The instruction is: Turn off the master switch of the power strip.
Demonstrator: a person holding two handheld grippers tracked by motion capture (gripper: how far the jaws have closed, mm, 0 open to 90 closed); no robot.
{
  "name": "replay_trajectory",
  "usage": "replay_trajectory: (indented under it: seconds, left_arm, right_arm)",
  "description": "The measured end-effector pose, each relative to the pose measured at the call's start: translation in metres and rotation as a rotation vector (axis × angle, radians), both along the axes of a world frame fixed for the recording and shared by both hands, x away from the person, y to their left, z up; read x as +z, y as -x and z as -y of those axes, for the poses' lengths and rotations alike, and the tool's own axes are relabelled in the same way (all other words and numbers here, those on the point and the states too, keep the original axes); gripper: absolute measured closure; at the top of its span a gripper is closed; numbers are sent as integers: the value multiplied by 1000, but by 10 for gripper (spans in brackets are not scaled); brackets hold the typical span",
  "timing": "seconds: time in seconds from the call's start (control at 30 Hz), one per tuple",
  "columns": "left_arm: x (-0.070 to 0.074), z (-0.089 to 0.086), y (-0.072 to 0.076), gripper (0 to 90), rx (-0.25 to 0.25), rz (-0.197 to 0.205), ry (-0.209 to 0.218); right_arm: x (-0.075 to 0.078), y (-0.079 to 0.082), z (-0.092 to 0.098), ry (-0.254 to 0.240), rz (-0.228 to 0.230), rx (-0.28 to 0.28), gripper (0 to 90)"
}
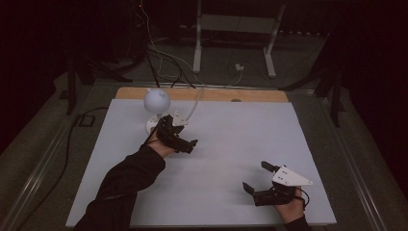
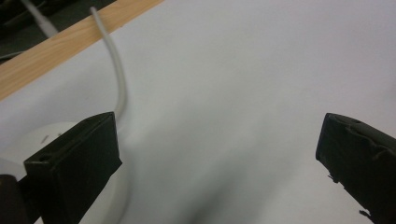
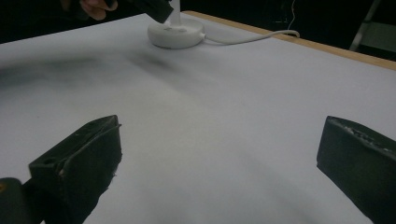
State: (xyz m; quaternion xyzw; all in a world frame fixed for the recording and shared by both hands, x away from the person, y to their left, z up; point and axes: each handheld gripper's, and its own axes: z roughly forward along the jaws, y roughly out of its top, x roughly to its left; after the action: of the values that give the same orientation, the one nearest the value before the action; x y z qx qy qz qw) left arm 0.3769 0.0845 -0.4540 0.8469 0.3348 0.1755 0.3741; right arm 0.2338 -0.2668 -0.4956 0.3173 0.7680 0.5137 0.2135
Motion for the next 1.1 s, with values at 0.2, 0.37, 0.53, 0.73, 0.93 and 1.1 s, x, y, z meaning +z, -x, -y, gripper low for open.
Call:
replay_trajectory:
  seconds: [0.2,0.37,0.53,0.73,0.93,1.1]
  left_arm:
    - [10,-7,5,2,-85,-49,72]
    - [14,-16,11,2,-144,-82,112]
    - [19,-24,21,2,-163,-71,108]
    - [22,-38,33,2,-184,-66,108]
    - [18,-52,46,2,-198,-71,123]
    - [14,-62,57,2,-193,-67,105]
  right_arm:
    - [0,0,0,-2,0,1,0]
    - [0,0,-1,-1,-1,2,0]
    - [0,0,-1,0,-1,1,0]
    - [0,0,-1,1,-1,2,0]
    - [0,-1,-2,3,-4,6,0]
    - [0,-1,-2,4,-4,6,0]
